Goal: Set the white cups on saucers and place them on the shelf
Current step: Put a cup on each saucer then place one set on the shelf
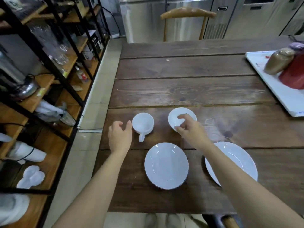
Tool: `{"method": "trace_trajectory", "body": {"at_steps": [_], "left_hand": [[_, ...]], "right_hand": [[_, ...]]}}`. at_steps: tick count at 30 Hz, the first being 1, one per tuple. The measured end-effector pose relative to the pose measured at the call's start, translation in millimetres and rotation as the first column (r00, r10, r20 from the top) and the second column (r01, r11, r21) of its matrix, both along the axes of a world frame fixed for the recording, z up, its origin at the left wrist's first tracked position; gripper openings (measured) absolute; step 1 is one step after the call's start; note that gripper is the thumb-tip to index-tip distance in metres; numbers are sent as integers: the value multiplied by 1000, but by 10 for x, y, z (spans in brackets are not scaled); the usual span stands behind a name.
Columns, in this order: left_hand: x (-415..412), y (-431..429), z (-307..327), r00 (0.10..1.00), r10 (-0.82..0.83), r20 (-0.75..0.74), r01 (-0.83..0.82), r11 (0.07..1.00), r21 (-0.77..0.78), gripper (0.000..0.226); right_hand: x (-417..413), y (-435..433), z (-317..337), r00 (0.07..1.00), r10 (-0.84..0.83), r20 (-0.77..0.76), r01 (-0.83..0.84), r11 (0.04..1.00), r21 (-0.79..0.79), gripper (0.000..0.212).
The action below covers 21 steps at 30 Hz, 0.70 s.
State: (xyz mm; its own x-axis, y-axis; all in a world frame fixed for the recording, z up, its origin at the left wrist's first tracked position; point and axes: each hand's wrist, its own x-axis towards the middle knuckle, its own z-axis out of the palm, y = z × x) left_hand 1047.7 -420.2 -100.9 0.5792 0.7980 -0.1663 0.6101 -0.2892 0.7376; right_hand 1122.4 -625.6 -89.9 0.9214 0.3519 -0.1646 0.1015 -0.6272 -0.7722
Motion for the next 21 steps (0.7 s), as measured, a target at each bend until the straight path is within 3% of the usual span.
{"method": "trace_trajectory", "body": {"at_steps": [3, 6, 8, 14, 18, 21], "left_hand": [[30, 191, -126, 990, -99, -98, 81, 981, -179, 59], [80, 242, -141, 992, -126, -9, 106, 872, -478, 62], [109, 252, -143, 989, -145, 22, 132, 816, -563, 62], [186, 203, -125, 973, -193, 127, 226, 693, -685, 43], [161, 157, -71, 950, -274, 147, 305, 736, -604, 39], [81, 110, 30, 885, -431, 176, 455, 719, -526, 48]], "right_hand": [[50, 472, -90, 982, 121, -142, -132, 988, -73, 57], [76, 750, -123, 967, 173, -189, -201, 970, -139, 71], [101, 867, -148, 958, 200, -206, -232, 962, -144, 77], [113, 1019, -159, 932, 270, -241, -298, 950, -89, 83], [30, 960, -203, 959, 218, -181, -242, 962, -127, 83], [-100, 812, -214, 973, 175, -153, -185, 981, -50, 78]]}}
